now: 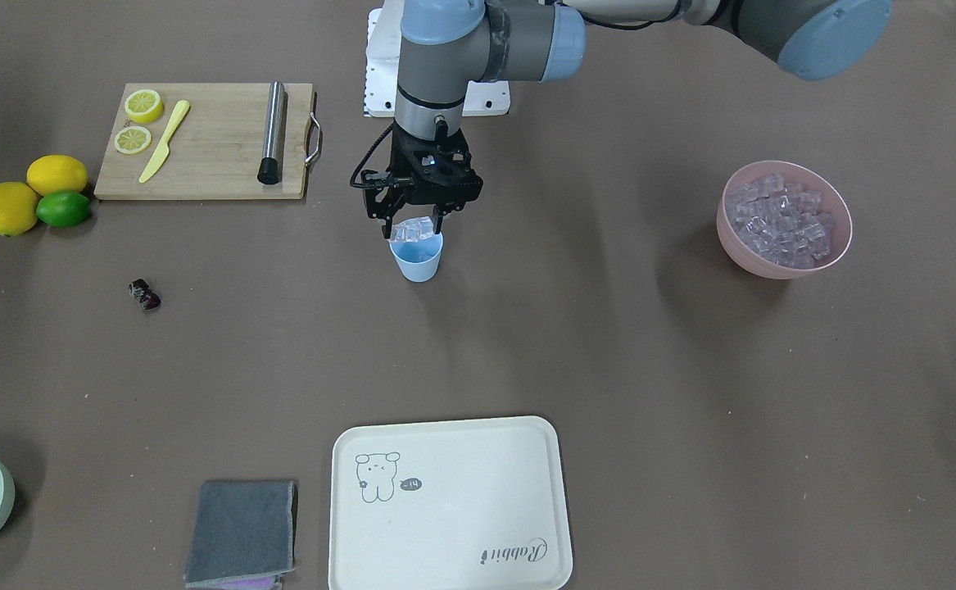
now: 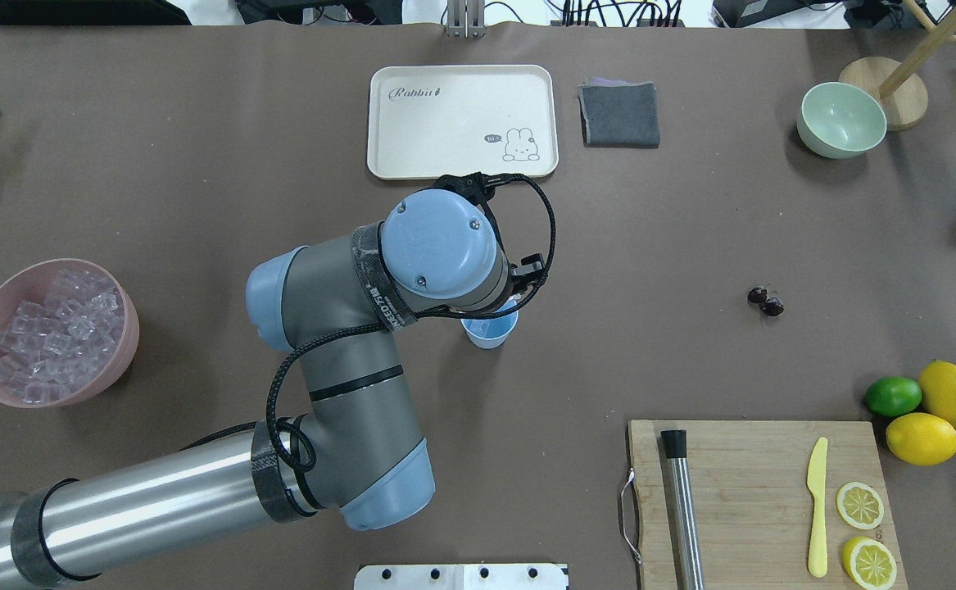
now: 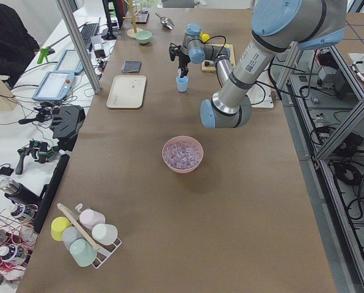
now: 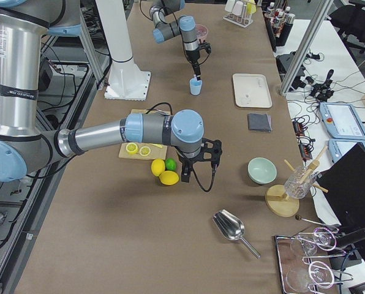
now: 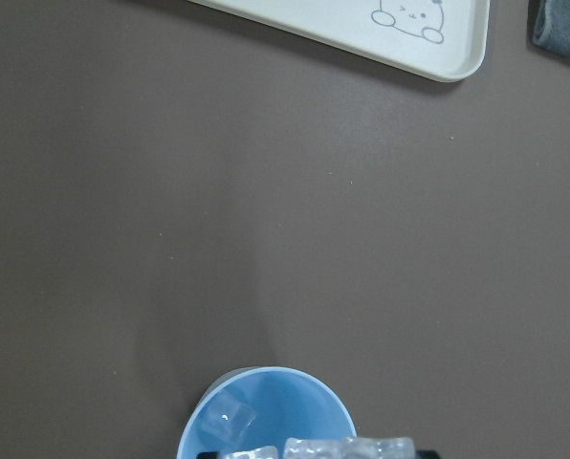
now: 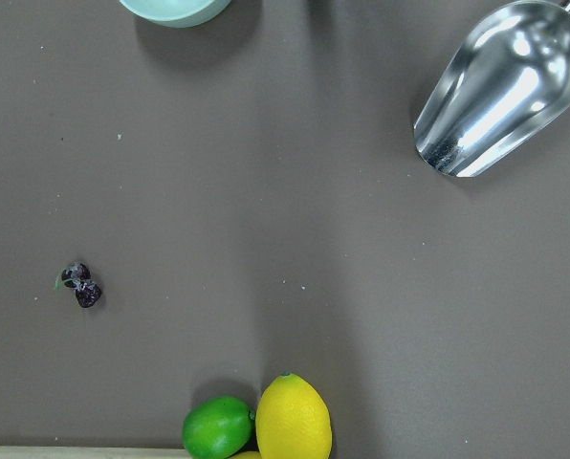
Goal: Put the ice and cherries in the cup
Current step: 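Carry the ice cube with the left gripper over the blue cup, then open the left gripper to drop the ice cube into the blue cup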
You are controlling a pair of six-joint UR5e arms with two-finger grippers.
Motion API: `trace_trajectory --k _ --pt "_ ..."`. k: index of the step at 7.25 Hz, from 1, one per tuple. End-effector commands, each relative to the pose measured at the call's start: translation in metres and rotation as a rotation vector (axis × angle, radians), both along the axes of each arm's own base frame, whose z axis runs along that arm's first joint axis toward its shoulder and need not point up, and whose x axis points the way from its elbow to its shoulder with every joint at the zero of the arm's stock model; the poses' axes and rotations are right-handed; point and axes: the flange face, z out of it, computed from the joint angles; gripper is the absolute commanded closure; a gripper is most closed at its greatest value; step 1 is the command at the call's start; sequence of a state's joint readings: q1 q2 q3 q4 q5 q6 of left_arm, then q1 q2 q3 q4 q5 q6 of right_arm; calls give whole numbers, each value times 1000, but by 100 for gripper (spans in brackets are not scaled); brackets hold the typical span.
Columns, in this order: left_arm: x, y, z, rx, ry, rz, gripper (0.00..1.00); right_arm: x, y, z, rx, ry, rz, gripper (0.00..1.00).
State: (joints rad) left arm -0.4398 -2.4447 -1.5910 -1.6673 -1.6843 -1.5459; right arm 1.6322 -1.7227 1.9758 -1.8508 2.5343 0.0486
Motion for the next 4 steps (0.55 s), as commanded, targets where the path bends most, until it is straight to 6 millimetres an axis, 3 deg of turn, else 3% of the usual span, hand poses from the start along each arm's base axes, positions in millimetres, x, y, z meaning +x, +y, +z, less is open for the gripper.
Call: trace_trajectory --k 1,4 --pt "1 0 11 -4 -14 3 4 0 0 -1 3 0 -1 0" --pt "-2 1 14 -5 -16 1 3 0 0 -1 2 0 -1 0"
